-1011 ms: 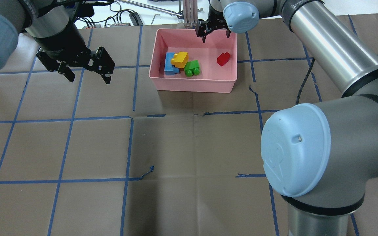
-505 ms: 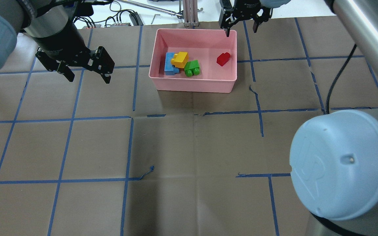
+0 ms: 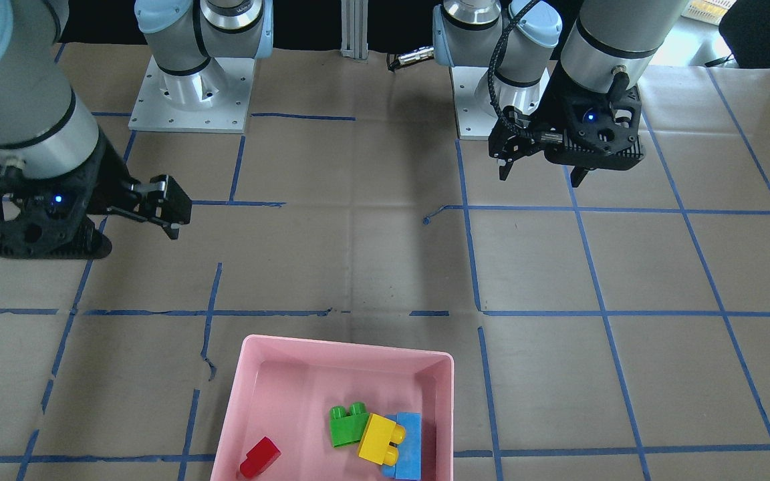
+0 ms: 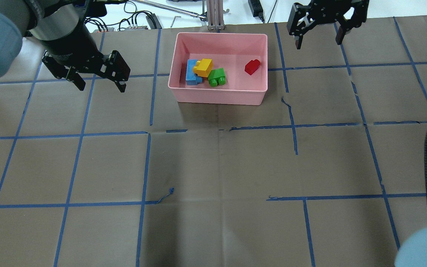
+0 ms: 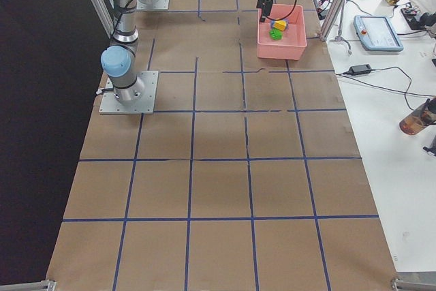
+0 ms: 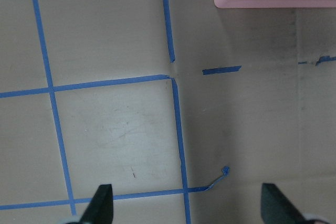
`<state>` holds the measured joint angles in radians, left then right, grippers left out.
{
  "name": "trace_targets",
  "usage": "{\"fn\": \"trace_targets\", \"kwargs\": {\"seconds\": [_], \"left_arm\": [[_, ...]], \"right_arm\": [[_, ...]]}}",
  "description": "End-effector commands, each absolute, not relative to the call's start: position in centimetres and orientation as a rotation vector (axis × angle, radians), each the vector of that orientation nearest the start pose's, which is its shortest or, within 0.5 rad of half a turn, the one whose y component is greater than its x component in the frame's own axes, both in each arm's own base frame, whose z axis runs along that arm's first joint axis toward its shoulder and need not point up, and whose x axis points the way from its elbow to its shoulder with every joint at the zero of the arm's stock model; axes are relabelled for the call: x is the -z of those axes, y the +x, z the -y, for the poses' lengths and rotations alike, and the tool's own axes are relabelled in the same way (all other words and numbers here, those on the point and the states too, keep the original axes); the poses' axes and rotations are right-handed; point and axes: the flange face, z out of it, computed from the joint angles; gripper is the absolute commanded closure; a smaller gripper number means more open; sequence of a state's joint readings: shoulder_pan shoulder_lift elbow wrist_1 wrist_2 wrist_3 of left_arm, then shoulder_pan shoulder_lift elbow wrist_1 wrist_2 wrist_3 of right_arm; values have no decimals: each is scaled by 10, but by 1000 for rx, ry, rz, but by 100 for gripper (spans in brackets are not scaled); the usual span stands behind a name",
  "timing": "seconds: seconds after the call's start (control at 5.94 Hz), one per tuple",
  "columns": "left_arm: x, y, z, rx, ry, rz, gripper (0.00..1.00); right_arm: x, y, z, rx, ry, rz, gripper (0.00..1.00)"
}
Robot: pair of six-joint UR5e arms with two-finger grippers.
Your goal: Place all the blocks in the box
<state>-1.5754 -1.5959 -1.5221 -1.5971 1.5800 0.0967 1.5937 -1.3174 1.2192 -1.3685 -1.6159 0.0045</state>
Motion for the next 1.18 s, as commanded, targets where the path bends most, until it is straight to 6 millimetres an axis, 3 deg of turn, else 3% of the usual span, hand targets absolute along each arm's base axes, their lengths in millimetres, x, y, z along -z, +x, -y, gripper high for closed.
{"fn": "trace_targets", "kwargs": {"seconds": [0.0,0.17,1.01], "left_arm": [[-500,-135,499,6,163,-3128,1],[-501,-135,498,10,161,-3139,1],[-499,-135,500,9,164,-3135,1]], "right_arm": [[-490,143,514,-251,40,-3184,1],[-491,143,516,-130,41,-3193,0],[-494,144,514,-120,45,-3168,0]]}}
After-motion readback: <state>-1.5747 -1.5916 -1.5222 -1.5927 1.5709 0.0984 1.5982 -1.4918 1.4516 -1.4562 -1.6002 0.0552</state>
